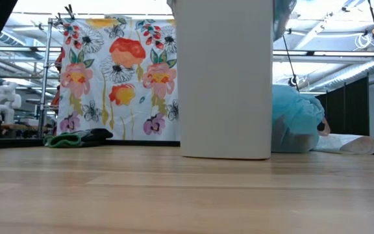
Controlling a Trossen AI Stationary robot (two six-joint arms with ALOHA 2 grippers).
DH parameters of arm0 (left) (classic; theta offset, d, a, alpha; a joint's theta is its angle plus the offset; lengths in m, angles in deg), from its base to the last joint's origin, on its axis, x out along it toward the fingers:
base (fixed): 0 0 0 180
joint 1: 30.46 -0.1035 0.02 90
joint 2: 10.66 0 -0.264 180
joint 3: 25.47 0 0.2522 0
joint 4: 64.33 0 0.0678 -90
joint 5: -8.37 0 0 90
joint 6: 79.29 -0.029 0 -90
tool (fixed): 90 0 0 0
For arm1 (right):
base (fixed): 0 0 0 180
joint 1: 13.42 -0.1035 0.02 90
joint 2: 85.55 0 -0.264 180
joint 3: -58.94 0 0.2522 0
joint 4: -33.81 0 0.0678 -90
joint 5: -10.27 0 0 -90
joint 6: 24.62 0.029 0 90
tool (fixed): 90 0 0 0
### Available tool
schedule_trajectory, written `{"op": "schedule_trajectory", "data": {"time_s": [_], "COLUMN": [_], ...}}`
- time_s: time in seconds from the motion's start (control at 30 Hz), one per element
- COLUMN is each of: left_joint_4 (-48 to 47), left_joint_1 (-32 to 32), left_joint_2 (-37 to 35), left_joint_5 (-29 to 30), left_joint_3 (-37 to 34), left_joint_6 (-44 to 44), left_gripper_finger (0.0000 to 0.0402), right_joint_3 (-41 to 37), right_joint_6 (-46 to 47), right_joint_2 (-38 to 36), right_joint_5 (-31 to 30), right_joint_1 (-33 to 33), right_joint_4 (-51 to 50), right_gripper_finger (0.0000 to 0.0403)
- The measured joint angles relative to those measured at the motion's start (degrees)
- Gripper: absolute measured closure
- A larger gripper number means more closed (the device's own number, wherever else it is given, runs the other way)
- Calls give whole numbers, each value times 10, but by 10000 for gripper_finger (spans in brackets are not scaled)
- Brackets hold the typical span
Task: Place trash/remove bag and relplace
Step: Insert the new blue trash bag into the trash bin
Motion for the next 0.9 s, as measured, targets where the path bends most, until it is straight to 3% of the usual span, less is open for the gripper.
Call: {"op": "schedule_trajectory", "data": {"time_s": [0.2, 0.43, 0.57, 0.63, 0.77, 0.9], "left_joint_4": [-15, 11, 8, -6, -45, -73], "left_joint_1": [-19, -34, -55, -72, -120, -166], "left_joint_2": [-20, -72, -94, -100, -99, -98], "left_joint_5": [-99, -142, -197, -247, -429, -499], "left_joint_3": [0, 0, 0, 0, 0, 0], "left_joint_6": [25, 13, 15, 29, 79, 95], "left_gripper_finger": [401, 401, 401, 401, 401, 401], "right_joint_3": [0, 0, 0, 0, 0, 0], "right_joint_6": [35, 65, 77, 87, 106, 111], "right_joint_2": [0, -2, -7, -11, -17, -18], "right_joint_5": [58, 32, 26, 20, 15, 17], "right_joint_1": [-3, -8, -9, -9, -9, -9], "right_joint_4": [22, 23, 25, 25, 24, 25], "right_gripper_finger": [403, 403, 403, 403, 403, 403]}}
